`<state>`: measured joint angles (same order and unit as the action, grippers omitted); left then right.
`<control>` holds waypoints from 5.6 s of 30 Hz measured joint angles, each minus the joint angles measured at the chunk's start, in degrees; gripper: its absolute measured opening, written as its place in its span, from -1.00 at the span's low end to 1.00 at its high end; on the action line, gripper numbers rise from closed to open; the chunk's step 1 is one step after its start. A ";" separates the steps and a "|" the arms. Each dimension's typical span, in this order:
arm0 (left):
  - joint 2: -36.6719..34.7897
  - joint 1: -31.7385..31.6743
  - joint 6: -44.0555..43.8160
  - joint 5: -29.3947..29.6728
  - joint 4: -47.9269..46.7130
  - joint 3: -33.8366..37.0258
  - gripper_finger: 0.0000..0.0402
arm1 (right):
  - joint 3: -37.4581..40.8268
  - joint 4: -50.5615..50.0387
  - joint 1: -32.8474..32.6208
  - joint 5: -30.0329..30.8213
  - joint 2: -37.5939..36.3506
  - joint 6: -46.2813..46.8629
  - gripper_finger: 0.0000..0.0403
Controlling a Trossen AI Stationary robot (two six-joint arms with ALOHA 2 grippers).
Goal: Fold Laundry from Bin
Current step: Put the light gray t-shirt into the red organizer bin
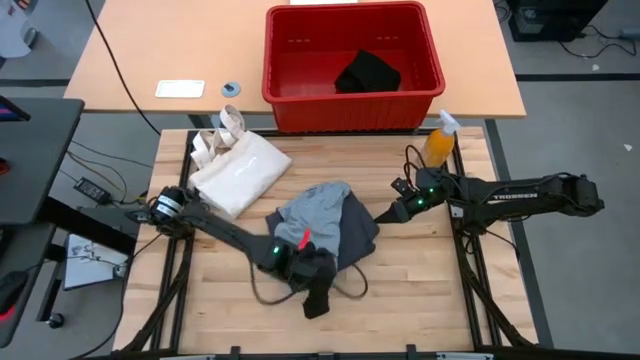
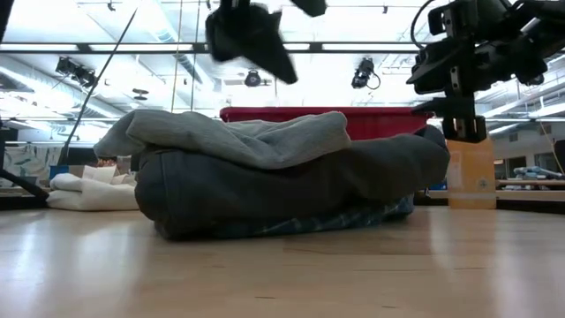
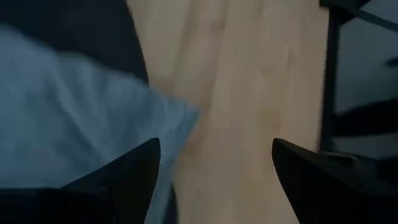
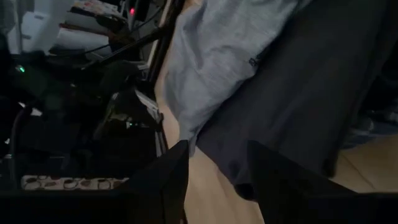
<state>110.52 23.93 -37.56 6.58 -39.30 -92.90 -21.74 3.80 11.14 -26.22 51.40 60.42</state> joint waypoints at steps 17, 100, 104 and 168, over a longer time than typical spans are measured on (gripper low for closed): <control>10.14 4.08 16.60 24.42 5.56 0.00 0.56 | 0.00 0.93 -0.36 -0.61 0.06 0.97 -0.15; 9.84 -2.77 7.80 19.20 -33.52 -40.02 -0.91 | -17.16 57.55 -12.22 20.34 54.26 51.19 0.90; 9.84 -1.60 7.72 19.19 -33.90 -40.02 -0.91 | -16.00 60.29 -11.39 13.89 53.84 48.13 0.89; -2.66 -1.24 7.73 46.12 -50.49 -39.82 -0.28 | -12.70 53.76 1.73 4.01 36.54 34.03 -0.91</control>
<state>107.86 22.69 -29.83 52.70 -89.80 -132.72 -34.44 57.56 12.87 -22.21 87.94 94.45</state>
